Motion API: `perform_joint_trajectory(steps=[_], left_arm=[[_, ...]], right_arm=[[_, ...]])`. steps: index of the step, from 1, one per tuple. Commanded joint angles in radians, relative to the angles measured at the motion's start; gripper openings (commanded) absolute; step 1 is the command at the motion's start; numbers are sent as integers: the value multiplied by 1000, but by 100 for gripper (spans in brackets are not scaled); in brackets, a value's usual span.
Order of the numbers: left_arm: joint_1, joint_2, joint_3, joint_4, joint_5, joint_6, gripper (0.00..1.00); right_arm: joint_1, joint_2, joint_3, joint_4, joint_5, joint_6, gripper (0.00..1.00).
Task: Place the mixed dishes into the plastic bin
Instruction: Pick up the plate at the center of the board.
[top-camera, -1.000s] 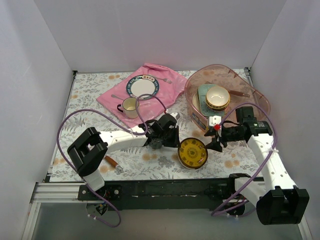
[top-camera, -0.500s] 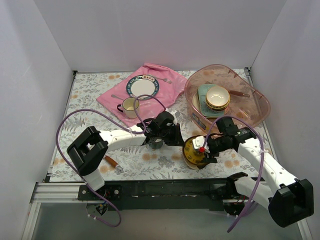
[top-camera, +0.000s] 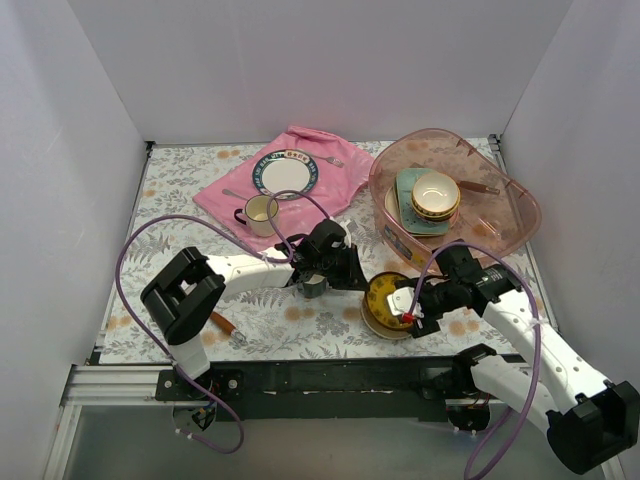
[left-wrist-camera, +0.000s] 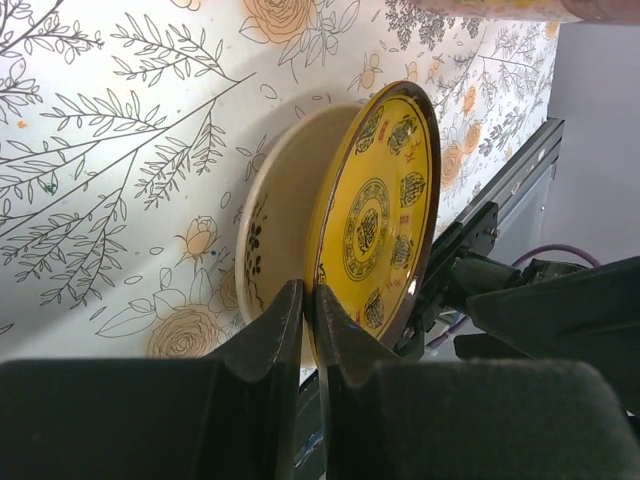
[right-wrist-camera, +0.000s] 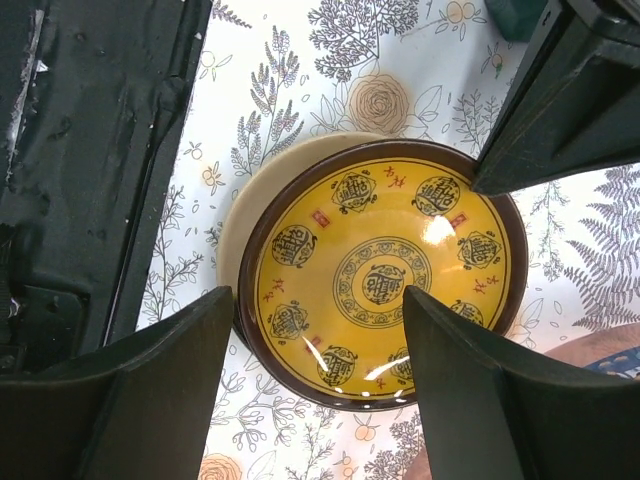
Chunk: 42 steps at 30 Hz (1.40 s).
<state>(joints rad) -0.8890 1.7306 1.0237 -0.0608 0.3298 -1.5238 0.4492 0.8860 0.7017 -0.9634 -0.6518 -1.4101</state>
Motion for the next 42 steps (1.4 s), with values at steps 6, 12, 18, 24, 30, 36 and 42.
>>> perform_joint_trajectory(steps=[6,12,18,24,30,36,42], left_arm=[[16,-28,-19,84,29,-50,0],[21,-52,-36,119,20,-91,0],[27,-71,-39,138,20,-133,0],[35,-77,-51,165,48,-177,0],[39,-77,-65,208,80,-210,0],[41,-89,-65,219,94,-225,0],[41,-98,-62,225,103,-230,0]], right_arm=[[20,-45,-94,92,44,123,76],[31,-67,-108,143,69,191,75],[43,-91,-120,172,106,224,74],[48,-119,-117,198,144,256,67],[55,-133,-102,215,176,287,49],[60,-147,-99,193,167,280,29],[62,-162,-62,170,158,289,1]])
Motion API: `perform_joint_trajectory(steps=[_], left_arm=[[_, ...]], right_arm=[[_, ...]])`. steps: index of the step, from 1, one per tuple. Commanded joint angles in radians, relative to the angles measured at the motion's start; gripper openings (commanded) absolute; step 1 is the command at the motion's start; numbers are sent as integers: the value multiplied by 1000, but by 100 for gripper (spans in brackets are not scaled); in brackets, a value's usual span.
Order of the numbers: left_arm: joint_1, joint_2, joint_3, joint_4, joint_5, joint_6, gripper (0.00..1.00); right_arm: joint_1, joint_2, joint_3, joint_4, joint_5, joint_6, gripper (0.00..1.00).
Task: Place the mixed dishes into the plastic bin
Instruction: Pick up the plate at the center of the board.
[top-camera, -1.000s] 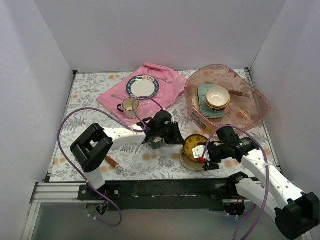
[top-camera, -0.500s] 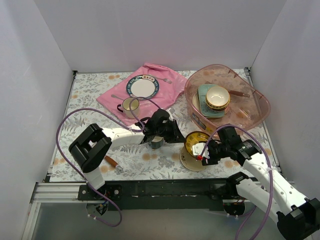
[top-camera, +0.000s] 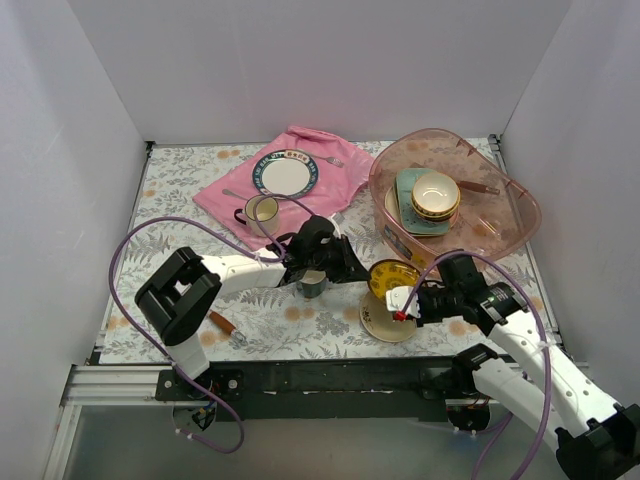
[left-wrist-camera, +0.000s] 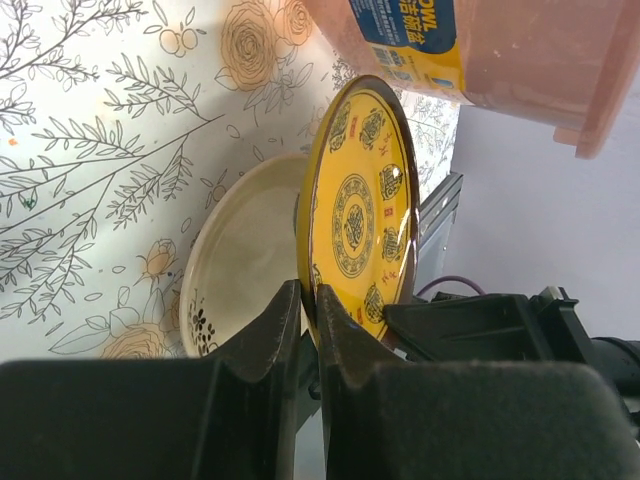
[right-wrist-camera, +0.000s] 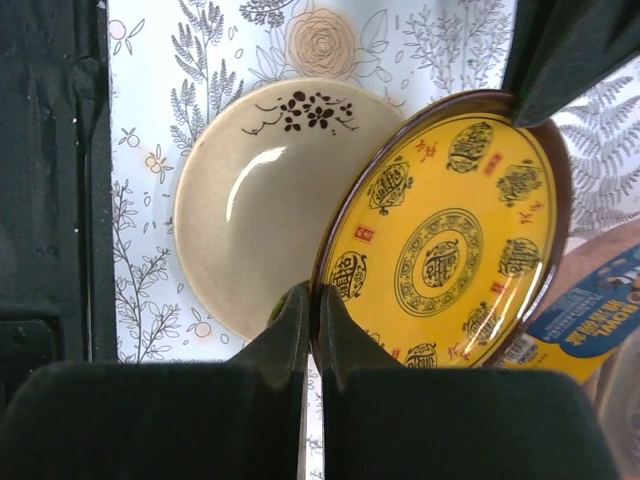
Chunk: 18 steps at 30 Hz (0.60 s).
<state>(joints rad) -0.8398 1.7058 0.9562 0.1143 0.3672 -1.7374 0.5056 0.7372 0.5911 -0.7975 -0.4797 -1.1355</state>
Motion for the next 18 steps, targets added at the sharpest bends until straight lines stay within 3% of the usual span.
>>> perform_joint_trajectory(steps=[1,6,10,14,18], left_arm=[[-8,-80,4,48,64,-14,0],[-8,-112,6,22,50,-1,0],[-8,-166,-2,-10,16,22,34],[-7,-244,4,-67,-36,59,55],[2,-319,21,-163,-101,117,70]], right_arm=[[4,-13,61,-2,-23,20,1],[4,-16,145,-52,-79,57,1],[4,-13,211,-85,-135,81,1],[-1,-9,248,-89,-158,105,1],[-9,2,302,-104,-189,123,1]])
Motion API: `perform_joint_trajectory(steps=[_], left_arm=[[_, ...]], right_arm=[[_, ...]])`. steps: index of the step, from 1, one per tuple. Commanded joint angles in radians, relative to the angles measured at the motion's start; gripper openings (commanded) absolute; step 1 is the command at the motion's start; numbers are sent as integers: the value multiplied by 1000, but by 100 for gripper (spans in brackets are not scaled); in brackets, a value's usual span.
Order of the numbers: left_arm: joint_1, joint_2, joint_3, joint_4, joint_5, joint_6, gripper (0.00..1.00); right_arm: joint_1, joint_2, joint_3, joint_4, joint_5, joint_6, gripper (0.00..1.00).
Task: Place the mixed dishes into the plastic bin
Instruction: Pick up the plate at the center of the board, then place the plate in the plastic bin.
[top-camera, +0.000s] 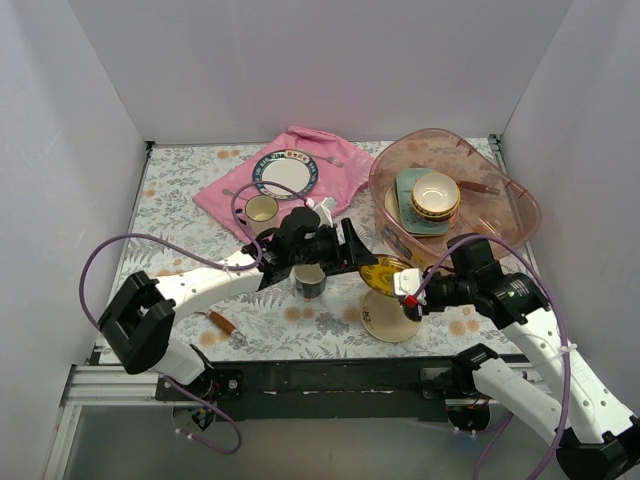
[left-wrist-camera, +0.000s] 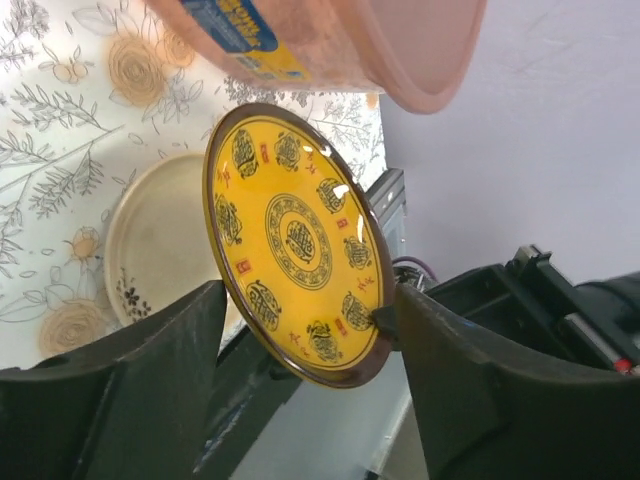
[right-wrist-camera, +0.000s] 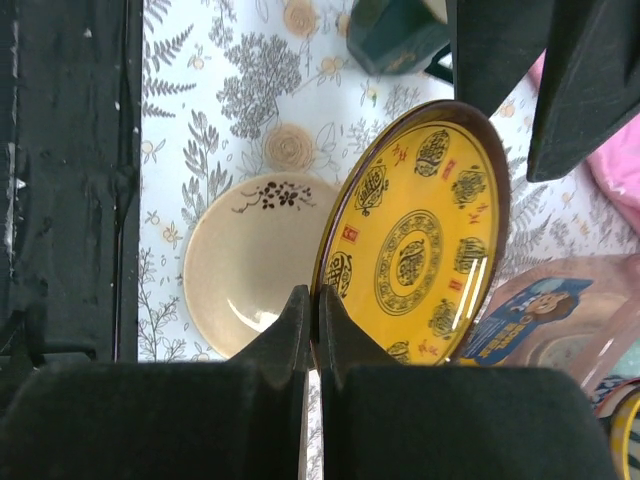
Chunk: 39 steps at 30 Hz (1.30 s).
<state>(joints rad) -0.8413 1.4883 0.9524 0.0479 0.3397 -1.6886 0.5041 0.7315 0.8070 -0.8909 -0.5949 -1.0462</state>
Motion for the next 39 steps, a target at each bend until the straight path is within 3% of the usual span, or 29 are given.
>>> perform_joint_trajectory(steps=[1,9,13,17,23,34,39], left_arm=[[5,-120,31,-115,-91,85,72],[19,-330,66,-325,-335,289,98],[25,-456,43,-384,-494,354,98],[28,-574,14,-428,-559,382,98],[30,-669,-63,-450,-576,377,98],[30,-778,-195,-428,-512,375,98],[30,-806,-222,-428,-501,382,98]], right_arm=[[-10,9,98,-16,-86,35,1],[-41,35,262,-80,-146,57,1],[-62,52,334,-95,-164,58,1],[-85,80,418,-97,-161,77,1],[-136,137,559,-65,-102,121,1],[-251,238,640,67,116,210,1],[-383,296,672,98,127,201,1]])
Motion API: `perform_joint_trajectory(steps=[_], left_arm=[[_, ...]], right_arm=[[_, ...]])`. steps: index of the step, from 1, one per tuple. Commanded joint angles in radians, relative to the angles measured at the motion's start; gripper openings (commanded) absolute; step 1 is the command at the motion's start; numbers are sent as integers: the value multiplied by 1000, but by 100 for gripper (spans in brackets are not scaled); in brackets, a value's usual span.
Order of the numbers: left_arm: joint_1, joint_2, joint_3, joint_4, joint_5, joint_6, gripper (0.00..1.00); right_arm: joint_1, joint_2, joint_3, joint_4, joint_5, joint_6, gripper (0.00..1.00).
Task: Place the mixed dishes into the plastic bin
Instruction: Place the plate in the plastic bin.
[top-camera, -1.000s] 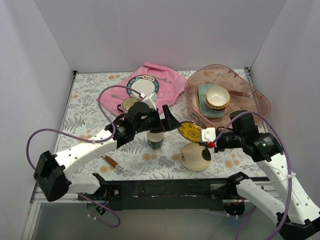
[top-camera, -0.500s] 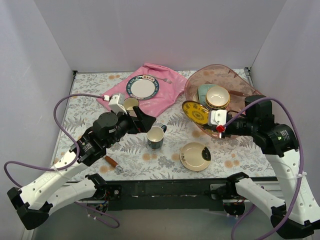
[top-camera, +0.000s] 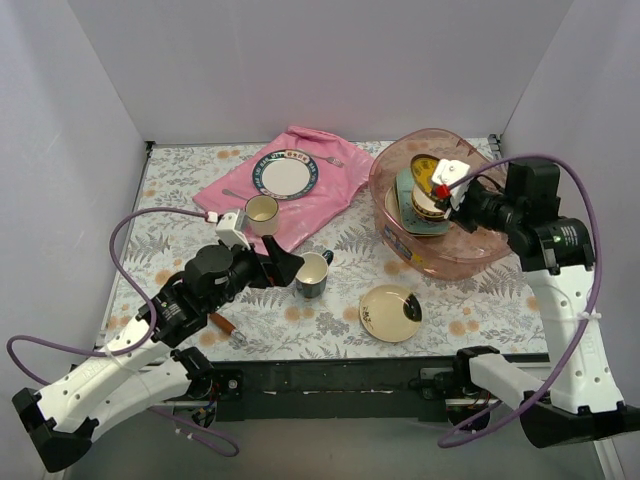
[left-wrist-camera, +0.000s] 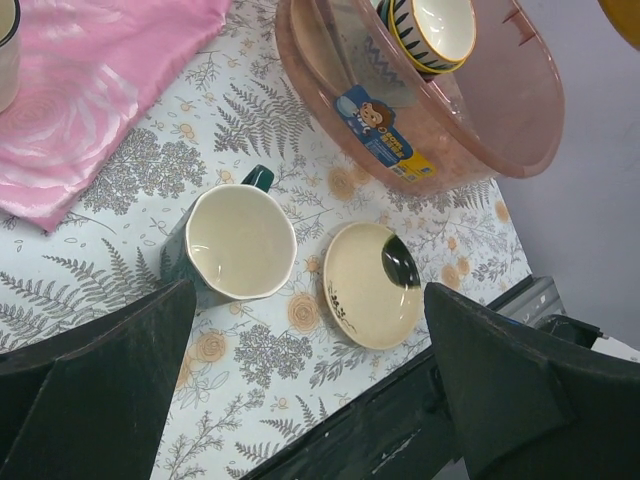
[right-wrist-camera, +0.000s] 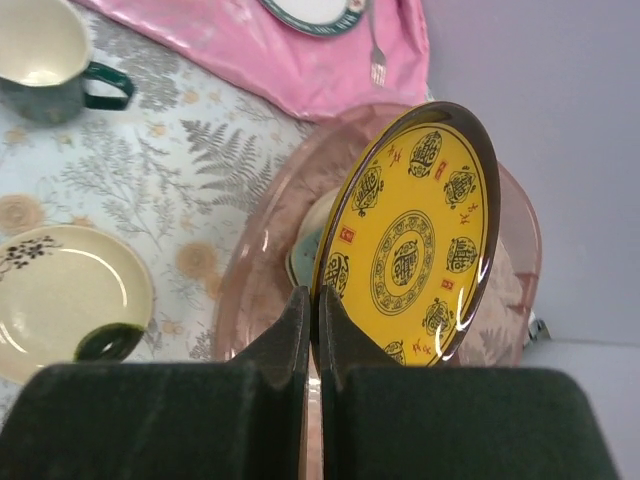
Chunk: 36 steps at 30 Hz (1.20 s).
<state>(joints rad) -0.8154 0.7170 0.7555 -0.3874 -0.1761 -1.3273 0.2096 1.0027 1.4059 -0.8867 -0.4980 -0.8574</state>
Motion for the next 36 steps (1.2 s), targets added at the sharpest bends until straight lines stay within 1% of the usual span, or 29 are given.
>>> perform_joint_trajectory(steps=[1,2,3,5,6,9,14,20,25,31,36], left_arm=[[4,-40,-34,8,17,20,98],[4,-51,-41,7,17,20,98],[4,-56,-45,10,20,22,98],[4,-70,-61,13,27,22,98],[4,-76,-65,12,30,23,98],[4,-88,-79,15,33,25,98],[4,-93,-97,25,38,30,98],[4,-83,-104,39,50,34,98],[4,-85,-111,61,79,31,98],[4,-73,-116,87,113,25,98],[4,-64,-117,97,125,23,98]], right_arm=[[-119,36,76,95,18,8,1],[-181,59,80,98,6,5,1],[-200,69,82,101,-20,0,1],[-310,99,84,106,-59,-14,1],[-337,109,82,109,-92,-20,1],[-417,145,73,114,-128,-41,1],[-510,207,54,112,-143,-86,1],[-532,264,27,95,-149,-129,1],[-532,306,-47,117,-149,-147,1],[-532,372,-151,155,-94,-173,1],[-532,396,-229,212,-45,-149,1]])
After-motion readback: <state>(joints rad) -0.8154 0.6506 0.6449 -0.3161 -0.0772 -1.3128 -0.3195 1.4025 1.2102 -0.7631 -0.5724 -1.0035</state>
